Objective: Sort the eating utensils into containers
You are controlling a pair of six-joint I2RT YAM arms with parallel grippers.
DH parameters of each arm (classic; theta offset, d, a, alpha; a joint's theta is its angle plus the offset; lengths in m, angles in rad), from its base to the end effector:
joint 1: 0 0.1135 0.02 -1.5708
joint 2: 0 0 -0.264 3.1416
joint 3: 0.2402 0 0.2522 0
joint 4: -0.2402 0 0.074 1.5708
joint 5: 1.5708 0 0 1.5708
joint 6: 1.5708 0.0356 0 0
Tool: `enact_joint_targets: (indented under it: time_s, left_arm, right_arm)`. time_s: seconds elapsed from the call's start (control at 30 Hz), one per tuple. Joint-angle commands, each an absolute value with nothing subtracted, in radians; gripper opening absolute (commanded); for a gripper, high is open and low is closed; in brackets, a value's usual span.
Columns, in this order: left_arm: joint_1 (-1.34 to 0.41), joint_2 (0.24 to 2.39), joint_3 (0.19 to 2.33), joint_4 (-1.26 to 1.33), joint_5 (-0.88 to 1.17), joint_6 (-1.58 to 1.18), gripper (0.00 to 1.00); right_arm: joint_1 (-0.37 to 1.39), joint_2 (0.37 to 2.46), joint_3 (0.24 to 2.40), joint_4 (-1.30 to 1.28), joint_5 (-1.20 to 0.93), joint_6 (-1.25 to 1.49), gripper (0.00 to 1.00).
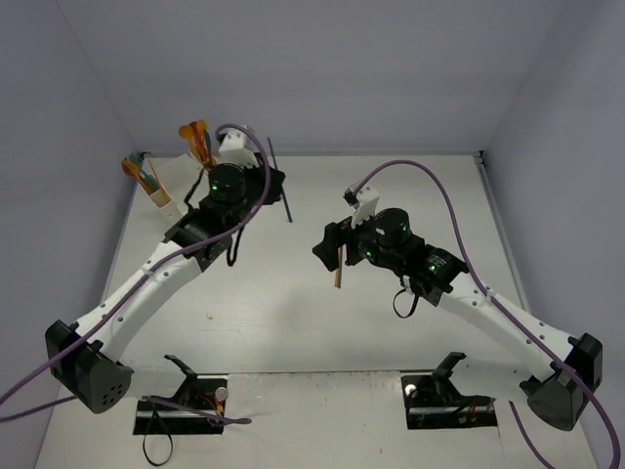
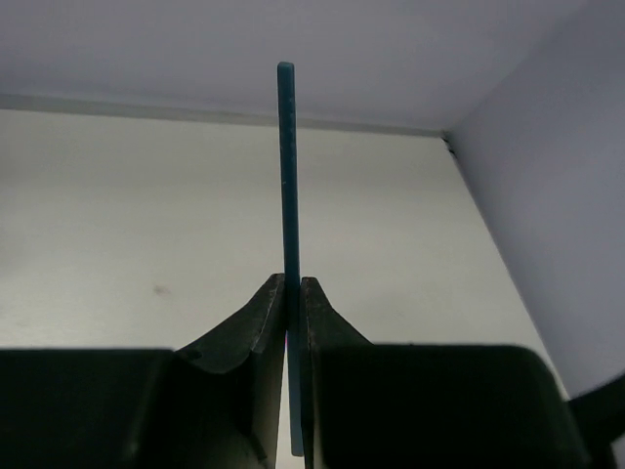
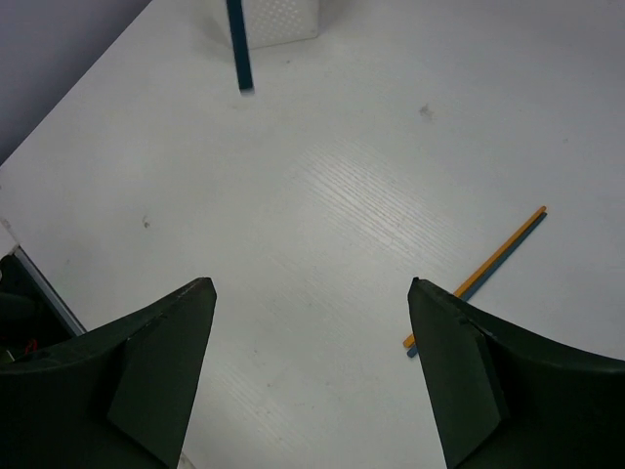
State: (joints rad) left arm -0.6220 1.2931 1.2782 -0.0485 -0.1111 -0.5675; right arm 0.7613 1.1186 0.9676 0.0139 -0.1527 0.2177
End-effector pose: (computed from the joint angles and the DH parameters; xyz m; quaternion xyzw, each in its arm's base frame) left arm 0.2482 -0.1731 0.4168 -0.0181 0.7288 -0.3493 0.5886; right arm 0.1874 0.1860 0.3585 -0.2501 0.7106 0.3588 0.5511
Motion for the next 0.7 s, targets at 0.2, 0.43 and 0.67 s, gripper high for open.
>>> enact_joint_targets:
  time_s: [0.2, 0.43, 0.67]
  left_arm:
    - [-0.111, 1.249, 1.320, 0.052, -0.129, -0.244, 0.00]
    - [0.086, 1.404, 1.368, 0.202, -0.131, -0.134, 0.00]
    - [0.166, 1.574, 1.388, 0.350, -0.112, -0.118, 0.00]
  right_arm:
    - [0.737, 1.165, 0.977, 0.083, -0.143, 0.212, 0.78]
    - [0.672, 1.171, 0.968, 0.081, -0.215, 0.207, 0.78]
    - [0.595, 1.163, 0.943, 0.078, -0.267, 0.215, 0.78]
